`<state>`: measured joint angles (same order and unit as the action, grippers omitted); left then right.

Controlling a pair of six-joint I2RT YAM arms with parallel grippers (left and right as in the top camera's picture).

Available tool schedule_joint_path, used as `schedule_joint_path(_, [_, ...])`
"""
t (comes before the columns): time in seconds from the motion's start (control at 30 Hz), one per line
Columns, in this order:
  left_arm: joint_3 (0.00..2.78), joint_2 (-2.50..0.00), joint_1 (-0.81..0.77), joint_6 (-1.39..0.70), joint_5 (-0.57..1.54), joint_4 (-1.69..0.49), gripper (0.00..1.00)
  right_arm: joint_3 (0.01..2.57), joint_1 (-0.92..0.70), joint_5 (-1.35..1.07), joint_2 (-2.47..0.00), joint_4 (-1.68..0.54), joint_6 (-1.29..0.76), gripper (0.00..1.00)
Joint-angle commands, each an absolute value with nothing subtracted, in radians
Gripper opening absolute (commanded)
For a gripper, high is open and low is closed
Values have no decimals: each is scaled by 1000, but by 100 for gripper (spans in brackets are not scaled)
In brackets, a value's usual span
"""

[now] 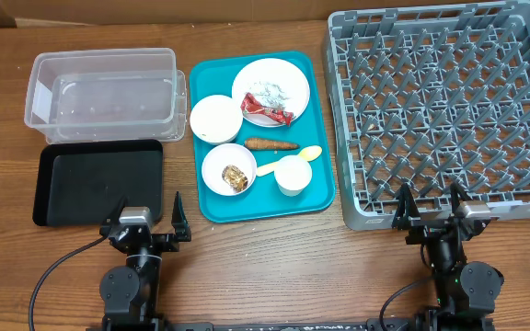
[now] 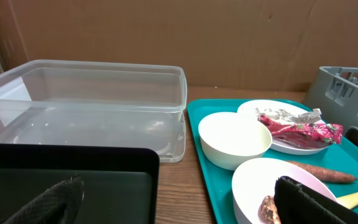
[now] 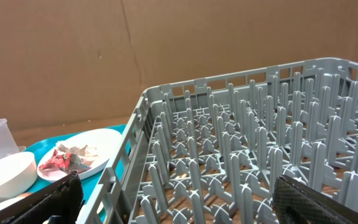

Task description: Sort waste into correct bins and load items into the dishwasher

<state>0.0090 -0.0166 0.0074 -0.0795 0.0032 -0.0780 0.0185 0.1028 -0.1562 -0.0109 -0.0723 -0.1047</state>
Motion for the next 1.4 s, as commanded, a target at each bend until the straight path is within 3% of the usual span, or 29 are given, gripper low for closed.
schedule_joint_path(0.0, [6, -6, 11, -94, 0, -78, 100, 8, 97, -150, -3, -68, -104, 100])
schedule_joint_path(1.37, [6, -6, 11, -94, -54, -73, 100, 8, 97, -150, -3, -68, -104, 100])
